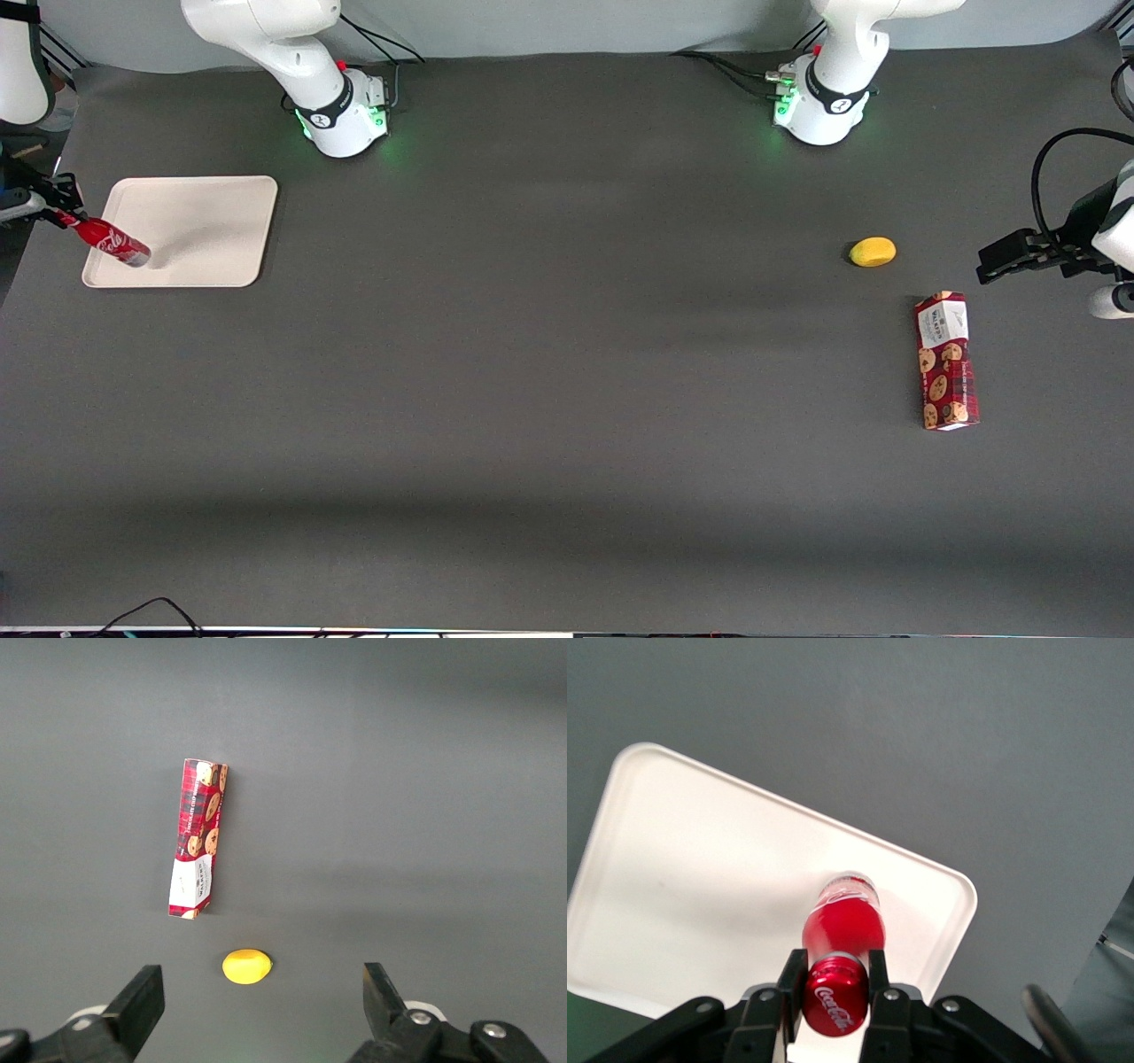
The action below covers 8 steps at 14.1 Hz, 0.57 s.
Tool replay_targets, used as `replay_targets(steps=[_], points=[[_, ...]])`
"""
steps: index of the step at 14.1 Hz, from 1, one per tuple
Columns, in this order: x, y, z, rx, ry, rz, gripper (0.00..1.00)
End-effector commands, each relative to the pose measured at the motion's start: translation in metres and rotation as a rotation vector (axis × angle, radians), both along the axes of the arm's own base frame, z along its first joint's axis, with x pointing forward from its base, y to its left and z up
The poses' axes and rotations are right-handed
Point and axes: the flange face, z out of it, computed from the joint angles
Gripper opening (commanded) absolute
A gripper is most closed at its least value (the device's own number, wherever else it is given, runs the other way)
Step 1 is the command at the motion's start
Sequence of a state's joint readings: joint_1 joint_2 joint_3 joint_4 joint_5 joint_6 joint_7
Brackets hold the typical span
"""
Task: Place coke bottle on tray
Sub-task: 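Lower the bottle onto the tray and open the right gripper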
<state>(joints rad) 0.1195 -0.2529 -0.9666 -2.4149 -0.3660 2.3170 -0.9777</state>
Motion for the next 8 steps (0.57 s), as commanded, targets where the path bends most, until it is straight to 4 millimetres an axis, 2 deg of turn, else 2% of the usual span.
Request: replay_targets(steps=[1, 2, 5, 8], points=[[-0.014, -0.017, -0.002, -0.034, -0.024, 0.049, 0.03], [-0.023, -0.026, -0.005, -0.034, -0.031, 0.052, 0.03], [-0.031, -0.034, -0.008, -0.044, -0.046, 0.052, 0.08], [-0.039, -0.038, -0.016, -0.033, -0.061, 0.049, 0.08]])
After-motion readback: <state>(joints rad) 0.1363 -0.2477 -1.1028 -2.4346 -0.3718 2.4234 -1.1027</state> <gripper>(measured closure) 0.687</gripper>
